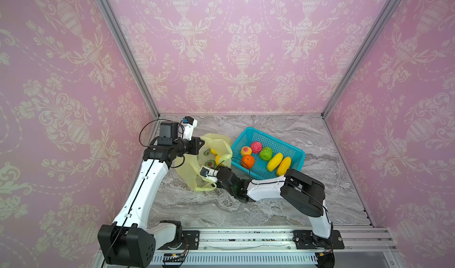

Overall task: Untie the knot of the plastic bag and take out the fruit
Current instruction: 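Lower the right gripper into the bag and grasp the round yellow fruit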

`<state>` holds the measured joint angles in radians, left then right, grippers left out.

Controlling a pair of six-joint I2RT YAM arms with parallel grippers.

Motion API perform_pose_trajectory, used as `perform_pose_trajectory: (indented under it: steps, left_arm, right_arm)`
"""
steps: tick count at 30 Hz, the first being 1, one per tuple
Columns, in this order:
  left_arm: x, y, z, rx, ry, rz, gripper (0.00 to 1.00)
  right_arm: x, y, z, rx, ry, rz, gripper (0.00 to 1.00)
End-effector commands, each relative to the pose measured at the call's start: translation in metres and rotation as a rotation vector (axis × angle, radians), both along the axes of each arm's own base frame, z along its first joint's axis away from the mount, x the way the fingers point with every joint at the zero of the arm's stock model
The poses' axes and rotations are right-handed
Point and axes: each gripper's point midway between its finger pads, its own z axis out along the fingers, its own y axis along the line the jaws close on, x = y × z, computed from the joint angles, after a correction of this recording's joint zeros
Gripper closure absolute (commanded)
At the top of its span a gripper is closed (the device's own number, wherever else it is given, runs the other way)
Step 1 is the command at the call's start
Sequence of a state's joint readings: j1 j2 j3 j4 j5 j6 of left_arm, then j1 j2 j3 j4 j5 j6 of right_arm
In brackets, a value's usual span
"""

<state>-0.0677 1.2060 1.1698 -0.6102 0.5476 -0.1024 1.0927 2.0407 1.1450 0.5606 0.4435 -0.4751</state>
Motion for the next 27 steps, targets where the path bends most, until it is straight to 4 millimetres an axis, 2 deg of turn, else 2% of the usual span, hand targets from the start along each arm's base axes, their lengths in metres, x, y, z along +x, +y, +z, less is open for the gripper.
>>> perform_pose_trajectory:
  steps: [1,2,8,11,12,15,18,21,24,26,27]
  left_arm:
    - [-0.003,-0.001,0.012,-0.013,-0.028,-0.015,1.0]
    - [-0.003,-0.001,0.013,-0.014,-0.028,-0.016,1.0]
    - [-0.002,-0.001,0.013,-0.018,-0.028,-0.017,1.0]
    - [-0.003,-0.001,0.013,-0.017,-0.029,-0.016,1.0]
    - [-0.003,-0.001,0.013,-0.017,-0.028,-0.016,1.0]
    - [-0.002,0.0,0.012,-0.018,-0.025,-0.014,1.0]
    - [-0.001,0.0,0.012,-0.019,-0.024,-0.011,1.0]
    - [-0.001,0.001,0.011,-0.018,-0.023,-0.009,1.0]
    - [-0.001,0.001,0.011,-0.016,-0.023,-0.008,1.0]
    - [-0.001,0.001,0.011,-0.018,-0.023,-0.009,1.0]
    - [-0.001,0.001,0.012,-0.019,-0.024,-0.01,1.0]
  right_arm:
    - [0.024,-0.007,0.004,-0.08,-0.057,-0.106,0.92]
    - [0.028,-0.007,0.002,-0.101,-0.07,-0.126,0.9]
    - [0.049,-0.011,-0.013,-0.183,-0.052,-0.207,0.58]
    - [0.05,-0.015,-0.011,-0.188,-0.083,-0.219,0.59]
    - [0.043,-0.015,-0.006,-0.165,-0.094,-0.194,0.56]
    - [0.007,-0.012,0.023,-0.029,-0.073,-0.076,0.36]
    - [-0.031,-0.007,0.06,0.116,-0.031,0.038,0.27]
    - [-0.054,-0.006,0.081,0.216,0.009,0.118,0.24]
    - [-0.049,-0.014,0.089,0.252,-0.015,0.081,0.26]
    - [-0.041,-0.017,0.086,0.235,-0.017,0.053,0.38]
    - [-0.036,-0.018,0.082,0.221,-0.01,0.041,0.49]
